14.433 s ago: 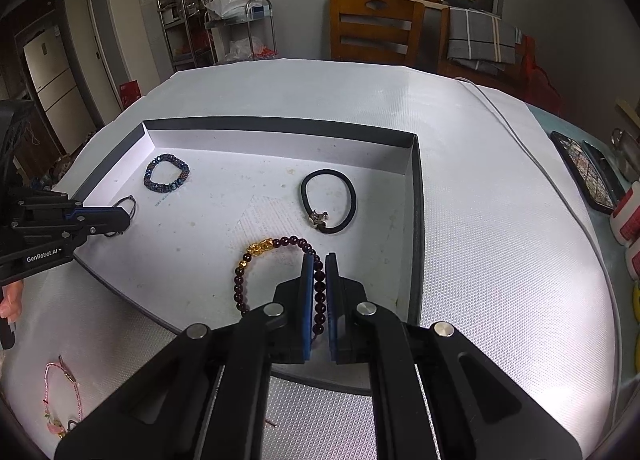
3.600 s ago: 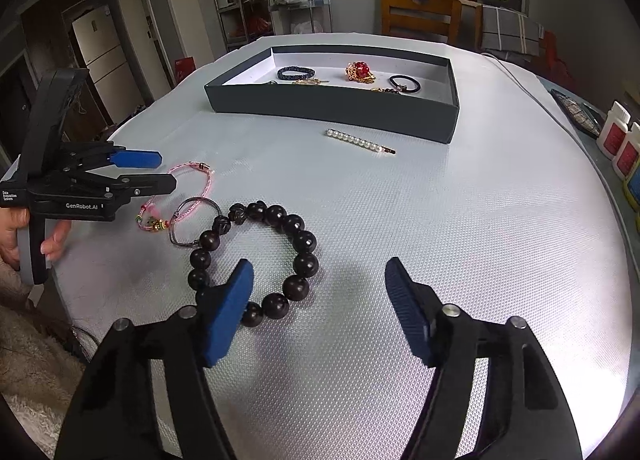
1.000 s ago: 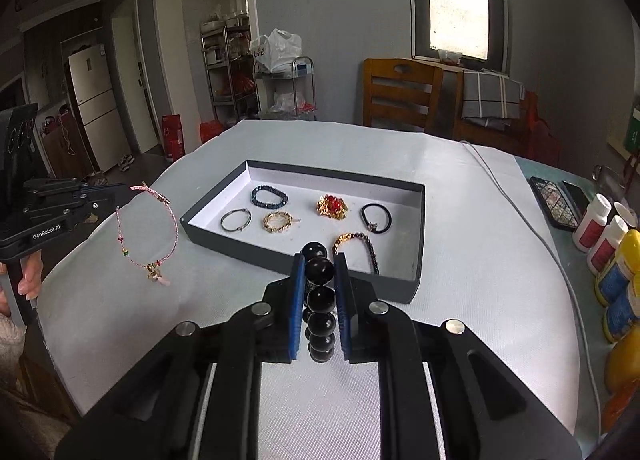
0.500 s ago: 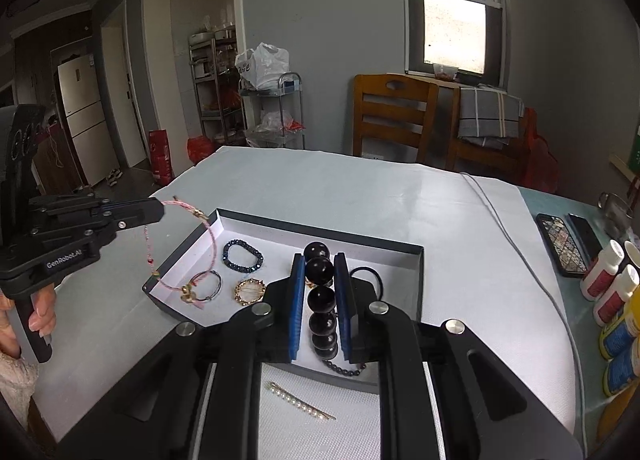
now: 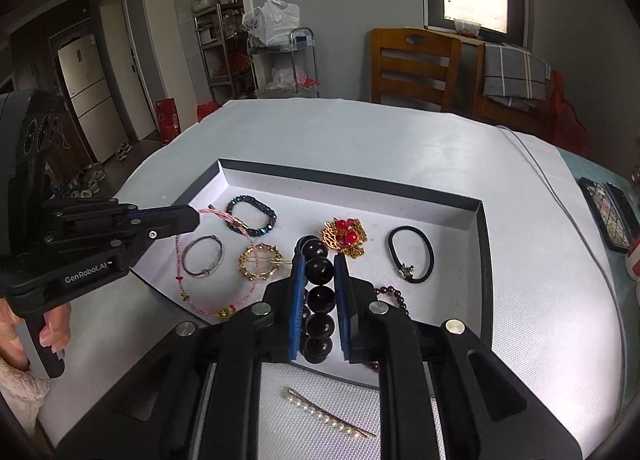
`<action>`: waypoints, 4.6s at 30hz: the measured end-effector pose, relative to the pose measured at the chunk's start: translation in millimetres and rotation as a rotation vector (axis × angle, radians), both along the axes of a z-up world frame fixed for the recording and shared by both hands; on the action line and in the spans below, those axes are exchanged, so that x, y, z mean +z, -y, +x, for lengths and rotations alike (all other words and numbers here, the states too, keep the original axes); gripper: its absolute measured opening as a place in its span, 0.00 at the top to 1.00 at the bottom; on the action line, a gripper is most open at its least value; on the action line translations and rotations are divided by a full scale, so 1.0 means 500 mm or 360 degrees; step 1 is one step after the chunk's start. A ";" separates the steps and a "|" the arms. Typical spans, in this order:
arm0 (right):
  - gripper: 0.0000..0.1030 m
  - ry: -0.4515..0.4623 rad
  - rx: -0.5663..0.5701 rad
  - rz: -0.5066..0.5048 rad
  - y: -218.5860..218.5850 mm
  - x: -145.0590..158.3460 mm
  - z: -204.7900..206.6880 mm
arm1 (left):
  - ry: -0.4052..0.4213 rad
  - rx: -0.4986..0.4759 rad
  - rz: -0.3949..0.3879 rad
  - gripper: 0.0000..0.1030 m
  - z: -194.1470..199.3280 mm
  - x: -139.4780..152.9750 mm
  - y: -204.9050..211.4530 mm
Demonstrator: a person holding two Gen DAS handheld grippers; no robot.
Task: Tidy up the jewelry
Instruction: 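Carry both bracelets with both tools into the gray box, then open both tools to release the bracelets in the box, then withdraw both open tools toward the silver bangle and pearl hair pin, then grasp the silver bangle with the left tool while the right tool grasps the pearl hair pin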
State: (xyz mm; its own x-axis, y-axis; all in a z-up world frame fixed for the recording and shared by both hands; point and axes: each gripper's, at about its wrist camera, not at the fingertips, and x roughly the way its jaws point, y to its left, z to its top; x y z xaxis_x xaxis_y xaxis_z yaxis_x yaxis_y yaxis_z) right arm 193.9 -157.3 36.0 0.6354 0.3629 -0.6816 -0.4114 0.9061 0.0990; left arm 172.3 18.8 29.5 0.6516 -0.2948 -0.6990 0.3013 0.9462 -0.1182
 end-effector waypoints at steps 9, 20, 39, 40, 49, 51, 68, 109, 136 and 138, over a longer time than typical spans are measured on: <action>0.86 -0.0131 -0.0121 -0.0052 0.026 -0.043 0.007 | -0.0103 0.0102 0.0068 0.98 0.013 -0.049 -0.030; 0.65 -0.0105 -0.0127 -0.0053 0.041 -0.031 -0.010 | -0.0104 0.0146 0.0093 0.71 0.005 -0.043 -0.036; 0.19 0.0029 -0.0164 -0.0005 0.093 0.033 -0.148 | 0.0011 0.0210 0.0128 0.17 -0.103 0.016 -0.028; 0.18 0.0036 -0.0162 -0.0001 0.094 0.036 -0.155 | 0.0015 0.0217 0.0135 0.16 -0.109 0.016 -0.025; 0.06 0.0080 -0.0164 -0.0005 0.105 0.041 -0.201 | 0.0028 0.0211 0.0162 0.14 -0.158 0.014 -0.012; 0.06 0.0091 -0.0176 -0.0022 0.106 0.039 -0.210 | 0.0031 0.0201 0.0155 0.14 -0.169 0.017 -0.011; 0.05 0.0076 -0.0211 -0.0119 0.151 0.010 -0.277 | -0.0016 0.0015 0.0179 0.10 -0.284 -0.018 0.030; 0.30 -0.0121 0.0084 -0.0255 0.037 -0.103 -0.155 | -0.0100 -0.0220 0.0233 0.26 -0.350 -0.115 0.104; 0.91 -0.0225 0.0088 -0.0142 0.033 -0.112 -0.170 | -0.0121 -0.0186 0.0170 0.51 -0.317 -0.107 0.090; 0.91 -0.0236 0.0085 -0.0134 0.035 -0.111 -0.174 | -0.0124 -0.0184 0.0167 0.51 -0.314 -0.107 0.089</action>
